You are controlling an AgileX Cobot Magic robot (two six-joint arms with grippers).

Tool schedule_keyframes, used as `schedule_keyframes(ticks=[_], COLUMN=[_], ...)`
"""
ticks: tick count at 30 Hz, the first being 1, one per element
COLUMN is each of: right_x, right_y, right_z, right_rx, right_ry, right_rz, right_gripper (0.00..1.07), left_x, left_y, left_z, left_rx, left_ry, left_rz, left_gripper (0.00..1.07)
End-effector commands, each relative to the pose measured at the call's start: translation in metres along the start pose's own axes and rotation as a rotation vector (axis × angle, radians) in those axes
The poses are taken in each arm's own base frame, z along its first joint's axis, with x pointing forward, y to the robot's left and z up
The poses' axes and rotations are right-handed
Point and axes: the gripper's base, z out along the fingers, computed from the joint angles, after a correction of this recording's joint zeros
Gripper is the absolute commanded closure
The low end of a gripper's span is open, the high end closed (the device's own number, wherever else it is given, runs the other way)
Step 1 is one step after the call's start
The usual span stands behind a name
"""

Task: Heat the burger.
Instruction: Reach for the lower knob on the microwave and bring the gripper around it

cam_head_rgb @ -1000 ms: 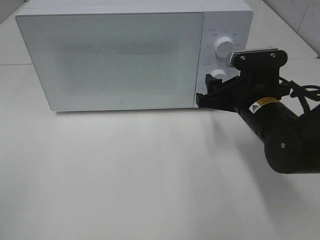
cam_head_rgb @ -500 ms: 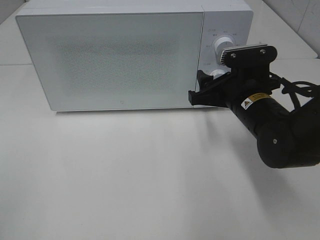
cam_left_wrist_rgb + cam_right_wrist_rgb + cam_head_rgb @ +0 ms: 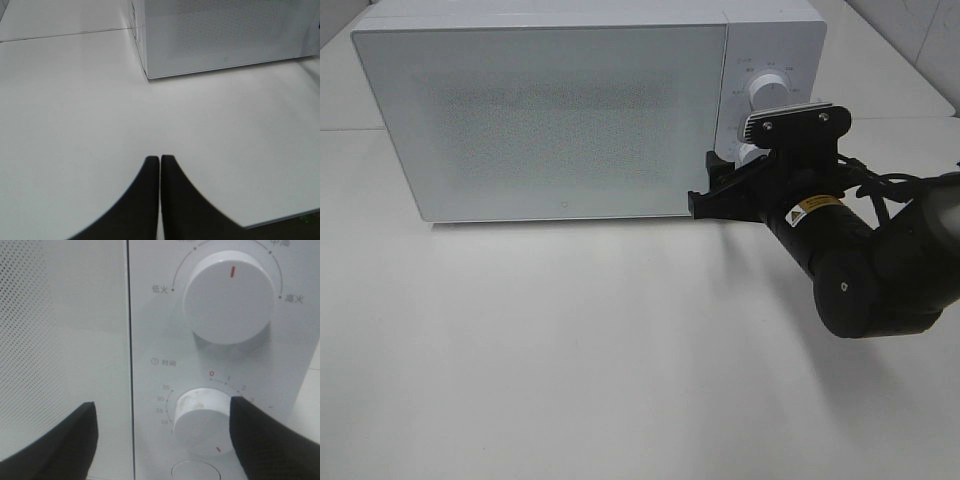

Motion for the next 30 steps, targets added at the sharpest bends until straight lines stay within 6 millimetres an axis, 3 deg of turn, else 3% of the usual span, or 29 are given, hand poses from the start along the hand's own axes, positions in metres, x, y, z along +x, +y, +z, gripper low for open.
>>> schedule_keyframes(ticks=[1,6,19,30], right_x=[-0.006,-0.006,-0.010,-0.008], right_y=[-0.003,-0.009,-0.006,-0.018], right_z=[0.002,0.002,0.008,0.012], right_rx=[0.023,0.088,0.077,0.068], right_ry=[-0.069,-0.076,-0.078,-0.053], right_rz=[-0.006,0.021,0.028,0.015], right_gripper=[0.39,0.39,0.39,0.39], left_x=[0.000,0.000,0.000,0.000], left_y=[-0.001,-0.001,-0.001,-0.001], left_z=[0.000,0.000,0.000,0.000], left_rx=[0.009,0.009,0.009,0.009], left_ry=[-0.014,-0.014,-0.014,-0.014], left_rz=[0.002,0.002,0.002,0.002], left_gripper=[1.06,1.06,1.06,1.06])
